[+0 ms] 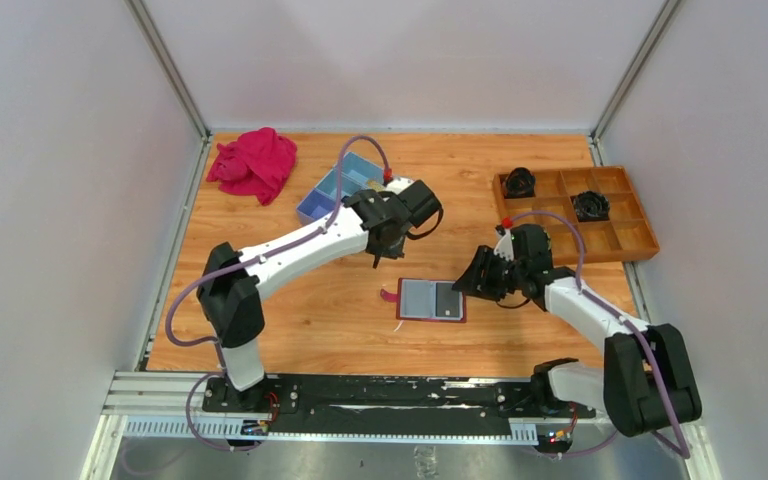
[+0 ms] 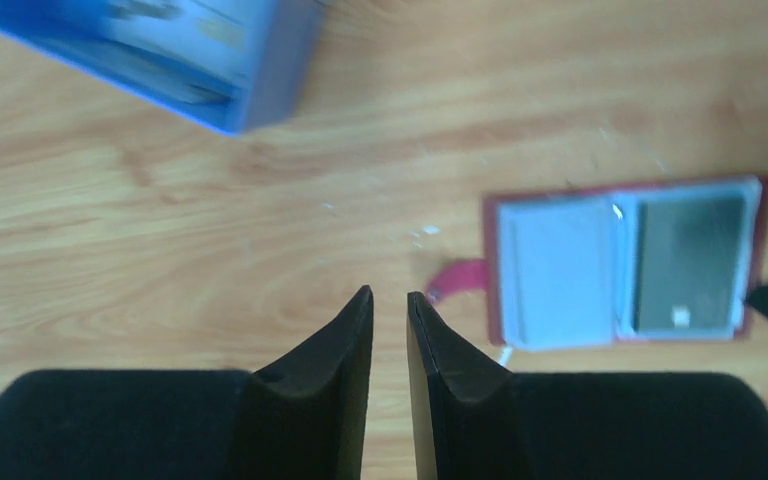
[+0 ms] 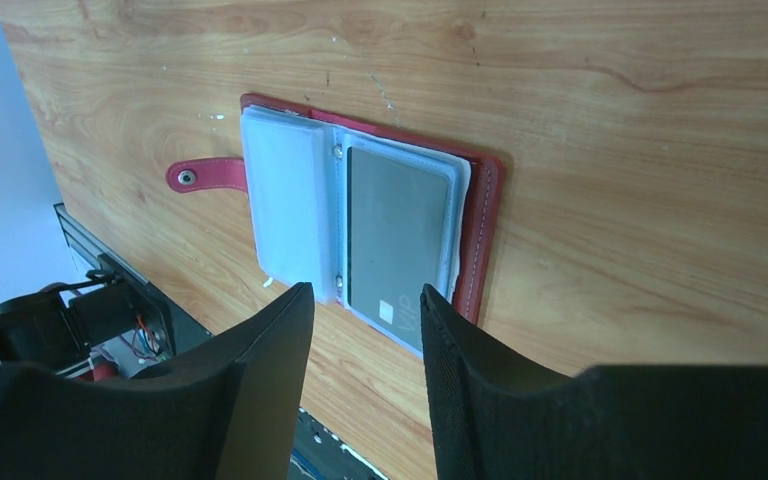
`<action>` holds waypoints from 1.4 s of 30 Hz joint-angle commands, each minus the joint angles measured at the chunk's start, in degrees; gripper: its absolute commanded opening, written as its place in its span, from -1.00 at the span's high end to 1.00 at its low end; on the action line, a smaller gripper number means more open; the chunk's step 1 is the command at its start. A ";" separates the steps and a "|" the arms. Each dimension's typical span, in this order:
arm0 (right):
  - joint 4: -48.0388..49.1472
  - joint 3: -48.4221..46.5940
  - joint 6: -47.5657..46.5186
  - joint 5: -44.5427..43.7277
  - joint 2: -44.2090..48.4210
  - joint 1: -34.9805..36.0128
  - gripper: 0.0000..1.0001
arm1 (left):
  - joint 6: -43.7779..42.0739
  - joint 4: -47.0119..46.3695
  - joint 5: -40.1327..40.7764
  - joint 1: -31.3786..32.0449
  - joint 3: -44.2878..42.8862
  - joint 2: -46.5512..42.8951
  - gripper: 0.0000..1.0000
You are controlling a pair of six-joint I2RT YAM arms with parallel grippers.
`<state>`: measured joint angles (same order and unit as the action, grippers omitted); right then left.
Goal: Take the credit cards out of the card holder
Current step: Remove the credit card from the card holder.
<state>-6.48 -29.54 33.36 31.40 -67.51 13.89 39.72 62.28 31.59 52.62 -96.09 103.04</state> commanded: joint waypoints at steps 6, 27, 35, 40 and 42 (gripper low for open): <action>3.87 1.67 0.14 1.45 -3.90 0.91 0.07 | -6.94 -36.50 -39.71 0.00 23.22 -9.17 0.37; 8.65 3.95 0.84 1.84 -6.94 1.67 0.10 | 5.97 -62.04 -49.50 -1.56 37.91 -1.78 0.28; 6.73 4.35 -0.04 -0.39 -4.66 1.67 0.10 | 5.91 -62.02 -51.61 -1.64 37.34 2.21 0.26; 7.14 4.35 -0.05 0.42 -5.55 1.67 0.10 | 6.13 -62.02 -50.89 -1.71 37.38 2.39 0.28; 7.52 4.29 0.08 0.74 -5.91 1.67 0.10 | 6.38 -62.06 -50.84 -1.73 37.51 2.78 0.29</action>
<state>1.72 -26.04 34.02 32.40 -72.82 14.66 45.69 1.26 -18.65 51.11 -58.43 104.71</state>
